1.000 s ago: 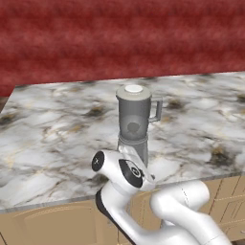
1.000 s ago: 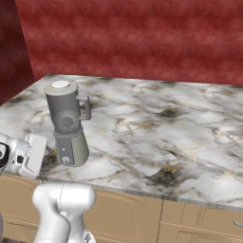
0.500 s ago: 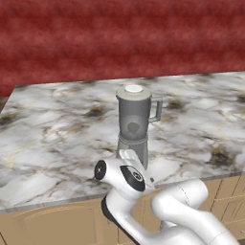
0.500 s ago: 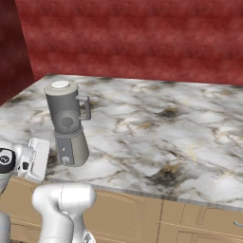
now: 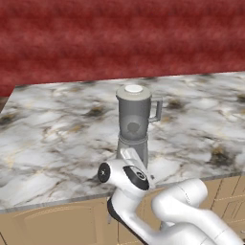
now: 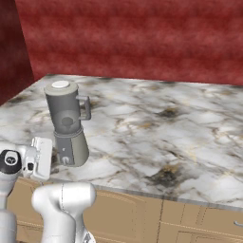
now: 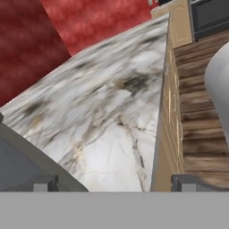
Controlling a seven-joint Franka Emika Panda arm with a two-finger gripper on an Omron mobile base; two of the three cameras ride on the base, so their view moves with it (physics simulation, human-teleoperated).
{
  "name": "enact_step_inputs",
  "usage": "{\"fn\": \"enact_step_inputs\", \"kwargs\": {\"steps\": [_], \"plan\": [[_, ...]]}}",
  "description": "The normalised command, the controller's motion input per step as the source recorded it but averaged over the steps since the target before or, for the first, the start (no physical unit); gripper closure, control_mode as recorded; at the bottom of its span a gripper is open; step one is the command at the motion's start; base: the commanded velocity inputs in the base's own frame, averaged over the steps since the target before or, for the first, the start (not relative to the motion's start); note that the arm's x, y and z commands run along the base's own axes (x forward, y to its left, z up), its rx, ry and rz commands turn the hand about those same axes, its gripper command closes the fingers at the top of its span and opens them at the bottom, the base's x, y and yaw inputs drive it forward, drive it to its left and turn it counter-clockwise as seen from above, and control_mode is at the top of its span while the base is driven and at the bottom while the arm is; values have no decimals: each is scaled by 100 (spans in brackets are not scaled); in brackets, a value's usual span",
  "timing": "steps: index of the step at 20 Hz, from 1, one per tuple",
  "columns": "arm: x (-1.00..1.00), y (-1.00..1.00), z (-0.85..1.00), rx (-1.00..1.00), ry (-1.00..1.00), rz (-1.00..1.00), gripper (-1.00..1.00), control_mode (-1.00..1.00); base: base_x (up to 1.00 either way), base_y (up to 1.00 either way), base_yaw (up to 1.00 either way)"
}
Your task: Open the blender lid, put the tangerine in the blender, close the lid, and start the blender.
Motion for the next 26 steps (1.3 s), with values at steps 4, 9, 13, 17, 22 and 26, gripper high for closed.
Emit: {"fn": "enact_step_inputs", "kwargs": {"steps": [4,9,13,17,22,26], "plan": [[23,0,-5,0,0,3,-100,-100,0,0,0],[24,0,-11,0,0,4,-100,-100,0,0,0],[16,0,-15,0,0,5,-100,-100,0,0,0],[14,0,-16,0,-1,4,-100,-100,0,0,0],[14,0,-16,0,-2,4,-100,-100,0,0,0],[14,0,-16,0,-4,4,-100,-100,0,0,0]]}}
